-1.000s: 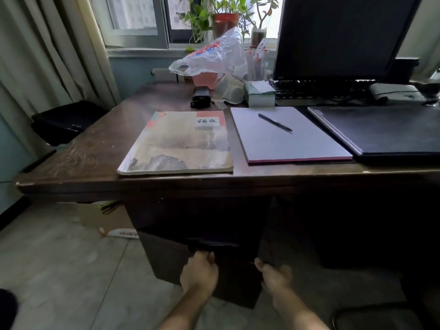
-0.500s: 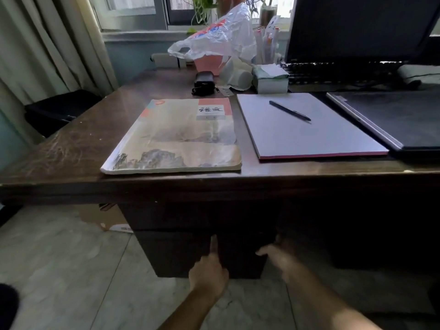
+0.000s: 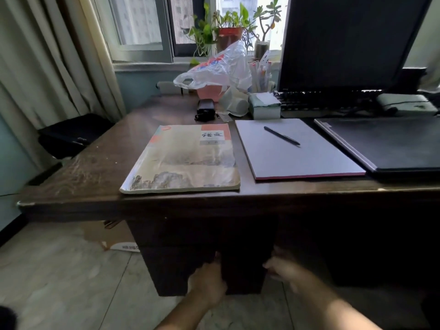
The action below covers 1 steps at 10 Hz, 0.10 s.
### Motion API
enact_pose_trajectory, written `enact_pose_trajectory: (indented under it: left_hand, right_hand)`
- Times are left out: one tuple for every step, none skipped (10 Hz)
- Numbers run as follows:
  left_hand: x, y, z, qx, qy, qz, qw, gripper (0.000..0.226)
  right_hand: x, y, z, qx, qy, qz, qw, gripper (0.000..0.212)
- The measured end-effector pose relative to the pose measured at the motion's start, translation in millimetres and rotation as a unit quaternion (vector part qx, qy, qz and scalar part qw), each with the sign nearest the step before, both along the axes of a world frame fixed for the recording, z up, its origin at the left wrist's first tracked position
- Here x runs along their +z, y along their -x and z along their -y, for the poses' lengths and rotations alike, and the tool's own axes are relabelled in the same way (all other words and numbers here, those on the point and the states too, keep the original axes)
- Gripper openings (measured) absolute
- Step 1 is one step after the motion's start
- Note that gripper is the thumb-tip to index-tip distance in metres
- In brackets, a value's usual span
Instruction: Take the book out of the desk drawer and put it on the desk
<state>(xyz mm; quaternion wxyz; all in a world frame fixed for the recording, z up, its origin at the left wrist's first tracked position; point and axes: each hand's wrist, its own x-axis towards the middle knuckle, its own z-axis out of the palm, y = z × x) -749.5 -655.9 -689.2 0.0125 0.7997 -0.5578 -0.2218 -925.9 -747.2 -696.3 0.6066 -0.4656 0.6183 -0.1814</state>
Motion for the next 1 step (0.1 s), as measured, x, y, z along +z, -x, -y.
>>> enact_pose_trajectory:
  left_hand:
    - [23.2, -9.5, -12.6, -0.021, 0.046, -0.001, 0.999, 0.035]
  right_hand:
    - [22.3, 1.5, -18.1, 0.02, 0.029, -0.051, 0.998, 0.012]
